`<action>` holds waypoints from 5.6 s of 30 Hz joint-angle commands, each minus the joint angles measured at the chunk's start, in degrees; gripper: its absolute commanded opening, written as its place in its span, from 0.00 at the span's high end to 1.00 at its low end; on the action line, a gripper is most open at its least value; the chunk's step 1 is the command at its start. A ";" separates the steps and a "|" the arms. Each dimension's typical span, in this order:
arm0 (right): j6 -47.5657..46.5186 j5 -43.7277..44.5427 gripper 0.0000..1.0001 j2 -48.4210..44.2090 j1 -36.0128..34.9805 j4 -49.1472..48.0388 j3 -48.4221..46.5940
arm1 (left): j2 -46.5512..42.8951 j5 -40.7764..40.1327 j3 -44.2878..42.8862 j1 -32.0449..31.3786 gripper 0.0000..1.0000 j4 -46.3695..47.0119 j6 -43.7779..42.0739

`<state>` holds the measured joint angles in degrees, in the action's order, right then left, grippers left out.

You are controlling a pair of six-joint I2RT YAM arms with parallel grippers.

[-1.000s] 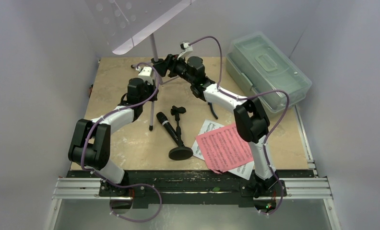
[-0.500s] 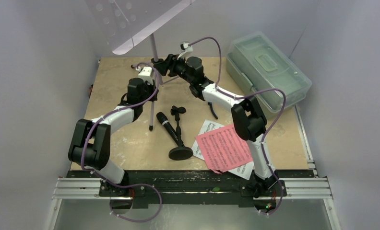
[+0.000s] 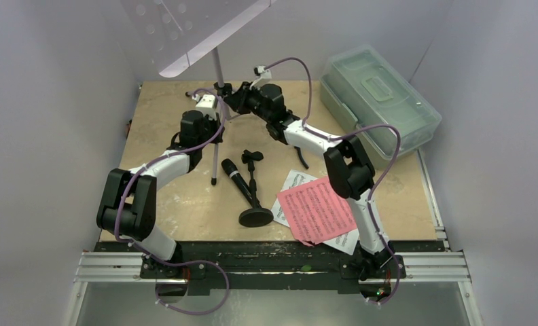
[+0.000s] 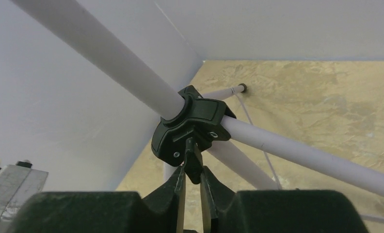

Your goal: Set up the instrument practice props

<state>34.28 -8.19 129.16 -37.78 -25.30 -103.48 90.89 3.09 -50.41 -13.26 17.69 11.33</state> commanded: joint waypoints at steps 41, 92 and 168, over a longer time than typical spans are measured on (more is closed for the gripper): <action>13.96 -18.38 0.24 -8.93 6.80 13.68 -0.52 | -6.41 0.89 4.37 0.69 1.00 -6.44 0.13; 28.86 -10.45 0.78 2.40 5.92 8.88 -6.88 | -5.55 2.21 3.64 0.42 1.00 -7.30 1.76; -13.65 1.36 0.22 -12.30 -2.20 13.16 2.84 | -6.43 3.29 3.50 0.42 1.00 -6.89 2.83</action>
<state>33.26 -10.90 118.54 -38.59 -13.98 -96.60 85.69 4.97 -47.03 -12.78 14.50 11.57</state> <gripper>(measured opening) 0.762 0.146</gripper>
